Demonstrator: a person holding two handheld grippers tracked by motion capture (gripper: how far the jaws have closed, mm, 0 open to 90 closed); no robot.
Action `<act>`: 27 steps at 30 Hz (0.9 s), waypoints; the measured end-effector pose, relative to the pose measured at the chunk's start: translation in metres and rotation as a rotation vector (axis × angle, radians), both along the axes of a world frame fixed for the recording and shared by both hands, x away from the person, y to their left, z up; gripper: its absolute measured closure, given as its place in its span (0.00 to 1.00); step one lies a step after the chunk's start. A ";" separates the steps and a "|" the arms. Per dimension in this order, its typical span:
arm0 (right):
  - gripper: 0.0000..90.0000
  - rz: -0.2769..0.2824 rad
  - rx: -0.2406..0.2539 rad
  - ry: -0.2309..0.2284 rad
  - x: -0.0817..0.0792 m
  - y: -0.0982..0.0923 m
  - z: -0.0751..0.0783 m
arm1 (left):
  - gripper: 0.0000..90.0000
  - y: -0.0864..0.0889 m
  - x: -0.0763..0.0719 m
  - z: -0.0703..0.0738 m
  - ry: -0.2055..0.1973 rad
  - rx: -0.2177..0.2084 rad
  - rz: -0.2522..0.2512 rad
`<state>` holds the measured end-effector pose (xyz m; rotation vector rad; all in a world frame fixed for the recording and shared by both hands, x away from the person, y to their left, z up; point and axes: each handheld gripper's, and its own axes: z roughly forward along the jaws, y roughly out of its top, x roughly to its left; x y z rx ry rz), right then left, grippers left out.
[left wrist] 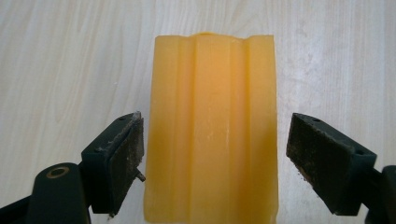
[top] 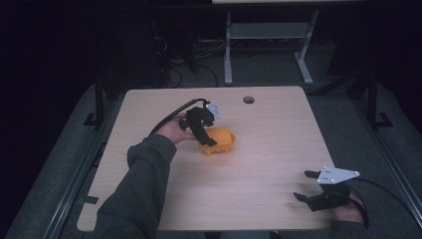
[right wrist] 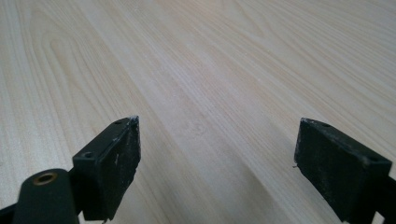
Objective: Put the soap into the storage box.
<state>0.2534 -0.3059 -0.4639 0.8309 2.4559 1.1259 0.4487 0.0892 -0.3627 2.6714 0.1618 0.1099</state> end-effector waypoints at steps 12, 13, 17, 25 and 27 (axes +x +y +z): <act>0.16 -0.003 0.001 -0.003 0.000 0.000 0.000 | 0.21 0.011 -0.005 0.010 0.009 -0.014 0.017; 0.16 0.000 0.000 -0.005 0.000 0.000 0.000 | 0.22 0.012 -0.007 0.011 0.011 -0.008 0.016; 0.16 0.000 -0.003 -0.001 0.000 0.002 0.000 | 0.21 0.014 -0.009 0.013 0.012 -0.006 0.018; 0.16 -0.006 -0.002 -0.002 0.000 0.001 0.000 | 0.22 0.020 -0.015 0.014 -0.004 -0.033 0.026; 0.16 -0.009 0.000 -0.002 0.000 0.001 0.000 | 0.22 0.023 -0.017 0.013 0.001 -0.042 0.037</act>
